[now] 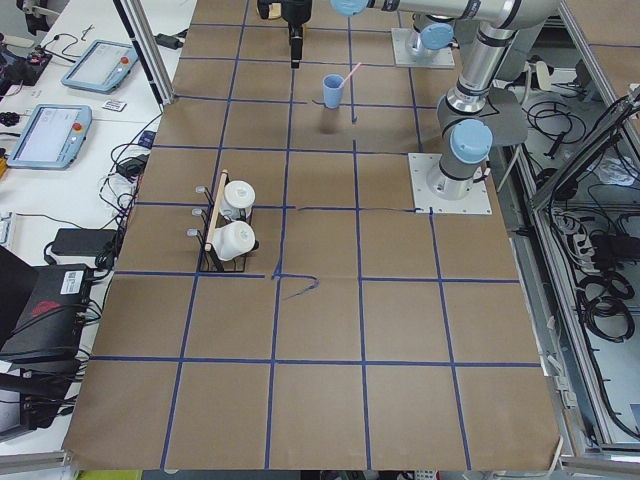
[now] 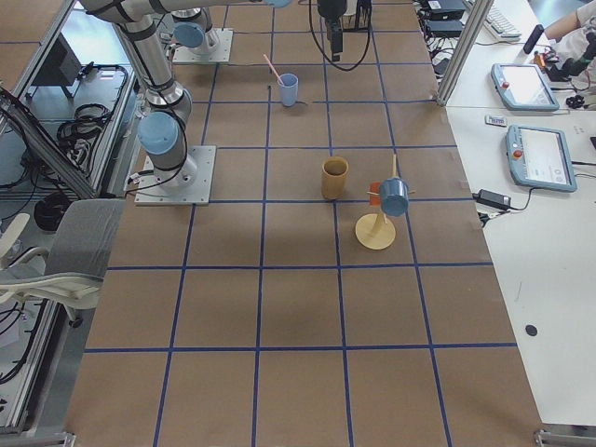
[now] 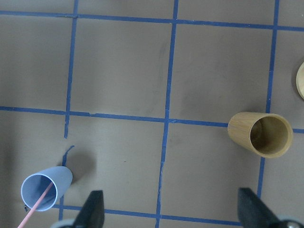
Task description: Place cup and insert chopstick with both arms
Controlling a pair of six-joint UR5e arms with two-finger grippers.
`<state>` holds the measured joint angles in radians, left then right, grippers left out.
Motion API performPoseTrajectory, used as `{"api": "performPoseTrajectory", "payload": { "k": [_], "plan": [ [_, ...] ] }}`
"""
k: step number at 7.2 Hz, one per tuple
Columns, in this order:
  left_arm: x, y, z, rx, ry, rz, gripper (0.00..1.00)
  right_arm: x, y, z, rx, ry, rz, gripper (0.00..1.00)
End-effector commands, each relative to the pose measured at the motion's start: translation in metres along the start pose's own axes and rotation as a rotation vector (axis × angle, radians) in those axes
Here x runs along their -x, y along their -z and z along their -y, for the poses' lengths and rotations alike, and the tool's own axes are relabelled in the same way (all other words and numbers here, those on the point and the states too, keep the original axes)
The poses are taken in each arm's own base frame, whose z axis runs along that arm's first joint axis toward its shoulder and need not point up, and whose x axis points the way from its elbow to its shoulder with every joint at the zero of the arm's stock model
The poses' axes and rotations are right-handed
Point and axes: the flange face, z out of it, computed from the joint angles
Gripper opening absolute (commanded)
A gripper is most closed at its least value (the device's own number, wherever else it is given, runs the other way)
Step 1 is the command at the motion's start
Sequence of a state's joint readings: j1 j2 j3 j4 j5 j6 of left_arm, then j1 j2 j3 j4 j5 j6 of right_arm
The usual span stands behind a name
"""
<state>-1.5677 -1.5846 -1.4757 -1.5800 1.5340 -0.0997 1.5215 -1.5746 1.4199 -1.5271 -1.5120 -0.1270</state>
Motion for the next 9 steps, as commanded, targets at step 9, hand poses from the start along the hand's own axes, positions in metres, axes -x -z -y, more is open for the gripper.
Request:
{"api": "performPoseTrajectory", "payload": {
  "k": [9],
  "plan": [
    [0.000, 0.000, 0.000, 0.000, 0.000, 0.000, 1.00, -0.005, -0.022, -0.013, 0.070, 0.077, -0.017, 1.00]
  ]
}}
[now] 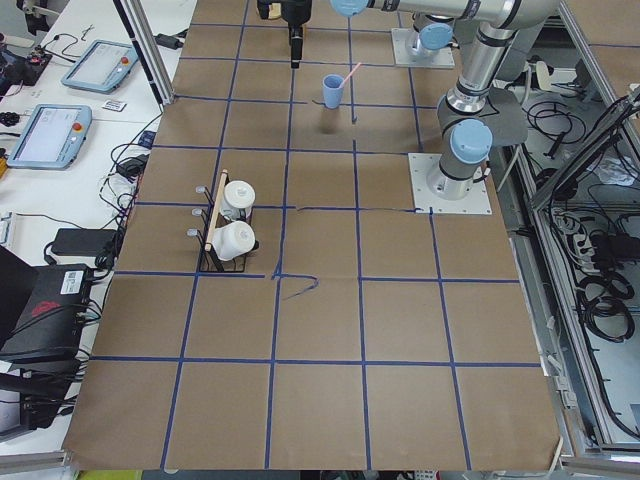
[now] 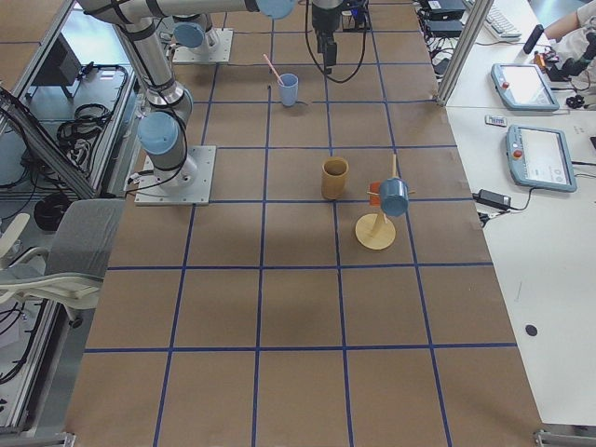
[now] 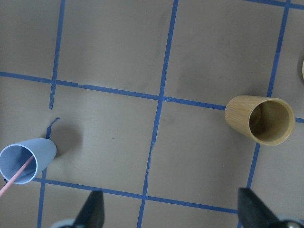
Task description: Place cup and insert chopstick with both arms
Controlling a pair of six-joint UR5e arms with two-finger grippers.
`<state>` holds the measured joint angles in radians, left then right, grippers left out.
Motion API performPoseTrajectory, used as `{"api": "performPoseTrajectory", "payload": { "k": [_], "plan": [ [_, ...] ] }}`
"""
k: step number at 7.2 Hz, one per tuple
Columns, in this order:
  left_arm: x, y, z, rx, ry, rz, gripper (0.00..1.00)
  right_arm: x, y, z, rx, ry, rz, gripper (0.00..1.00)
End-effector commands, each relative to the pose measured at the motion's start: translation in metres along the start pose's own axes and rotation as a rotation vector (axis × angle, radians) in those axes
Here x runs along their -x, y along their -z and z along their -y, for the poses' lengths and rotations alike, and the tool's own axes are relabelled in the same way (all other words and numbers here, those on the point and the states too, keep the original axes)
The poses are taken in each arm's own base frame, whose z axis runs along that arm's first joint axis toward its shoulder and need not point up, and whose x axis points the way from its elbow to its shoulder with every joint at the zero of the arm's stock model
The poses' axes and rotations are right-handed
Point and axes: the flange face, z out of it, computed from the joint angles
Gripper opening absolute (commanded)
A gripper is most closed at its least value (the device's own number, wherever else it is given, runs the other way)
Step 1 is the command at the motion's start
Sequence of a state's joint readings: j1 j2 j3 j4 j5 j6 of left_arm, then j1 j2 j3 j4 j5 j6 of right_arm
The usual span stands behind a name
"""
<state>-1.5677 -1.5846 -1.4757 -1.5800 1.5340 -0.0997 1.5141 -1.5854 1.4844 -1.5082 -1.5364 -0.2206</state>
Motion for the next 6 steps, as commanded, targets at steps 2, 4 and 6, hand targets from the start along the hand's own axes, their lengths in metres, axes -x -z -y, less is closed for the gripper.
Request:
{"api": "performPoseTrajectory", "payload": {
  "k": [2, 4, 6],
  "plan": [
    [0.000, 0.000, 0.000, 0.000, 0.000, 0.000, 1.00, -0.003, 0.016, -0.016, -0.004, -0.002, -0.109, 1.00],
    [0.000, 0.000, 0.000, 0.000, 0.000, 0.000, 1.00, 0.019, 0.009, -0.008, -0.039, 0.001, -0.024, 1.00],
    [0.001, 0.000, 0.000, 0.000, 0.000, 0.000, 1.00, 0.021, 0.004, -0.008, -0.040, 0.001, -0.011, 1.00]
  ]
}}
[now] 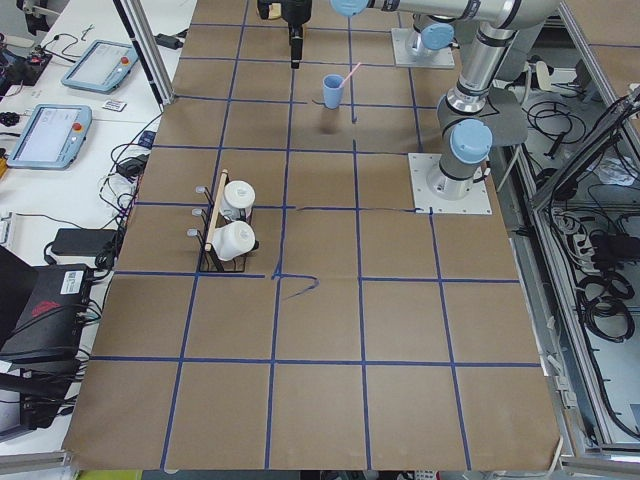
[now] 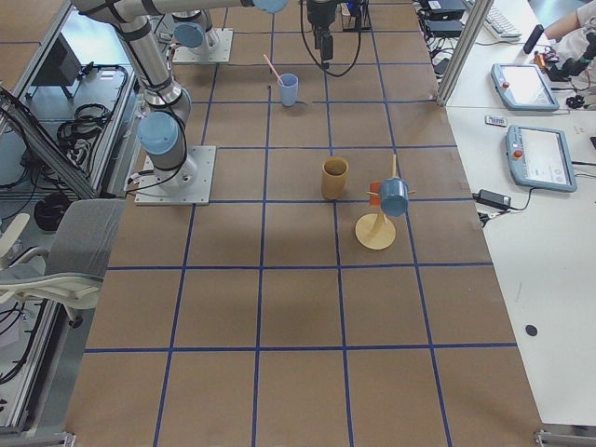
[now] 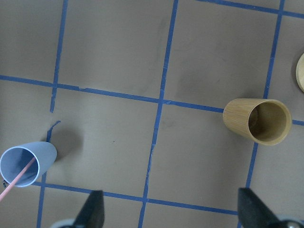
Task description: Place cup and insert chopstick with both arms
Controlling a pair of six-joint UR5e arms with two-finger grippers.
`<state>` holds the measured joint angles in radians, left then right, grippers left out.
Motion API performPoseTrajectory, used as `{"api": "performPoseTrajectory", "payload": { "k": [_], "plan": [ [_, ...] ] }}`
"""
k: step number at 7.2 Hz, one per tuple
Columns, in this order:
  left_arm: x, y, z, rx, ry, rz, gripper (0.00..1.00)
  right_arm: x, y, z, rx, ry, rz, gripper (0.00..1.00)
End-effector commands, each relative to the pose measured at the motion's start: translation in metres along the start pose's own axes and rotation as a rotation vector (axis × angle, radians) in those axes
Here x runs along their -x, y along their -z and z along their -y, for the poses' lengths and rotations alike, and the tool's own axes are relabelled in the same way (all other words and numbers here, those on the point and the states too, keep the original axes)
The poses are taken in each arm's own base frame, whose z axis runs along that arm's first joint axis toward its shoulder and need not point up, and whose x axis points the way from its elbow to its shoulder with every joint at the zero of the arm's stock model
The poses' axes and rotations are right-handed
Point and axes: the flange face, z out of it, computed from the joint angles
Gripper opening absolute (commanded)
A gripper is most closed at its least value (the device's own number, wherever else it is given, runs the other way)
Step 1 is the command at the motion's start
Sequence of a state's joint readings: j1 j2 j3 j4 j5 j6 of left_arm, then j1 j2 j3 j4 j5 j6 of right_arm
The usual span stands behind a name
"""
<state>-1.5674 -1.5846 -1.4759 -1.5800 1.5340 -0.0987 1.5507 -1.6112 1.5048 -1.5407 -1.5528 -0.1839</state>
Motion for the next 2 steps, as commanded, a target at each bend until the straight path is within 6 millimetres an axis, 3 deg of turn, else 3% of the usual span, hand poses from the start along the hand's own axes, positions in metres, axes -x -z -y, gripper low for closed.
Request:
{"api": "performPoseTrajectory", "payload": {
  "k": [1, 2],
  "plan": [
    [-0.0003, 0.0001, -0.0001, 0.000, -0.001, -0.002, 1.00, 0.0024, -0.0017, 0.0013, -0.011, 0.002, 0.009, 1.00],
    [-0.0003, 0.0001, -0.0001, 0.000, 0.001, -0.002, 1.00, 0.0023, -0.0018, 0.0011, -0.010, 0.000, 0.008, 1.00]
  ]
}}
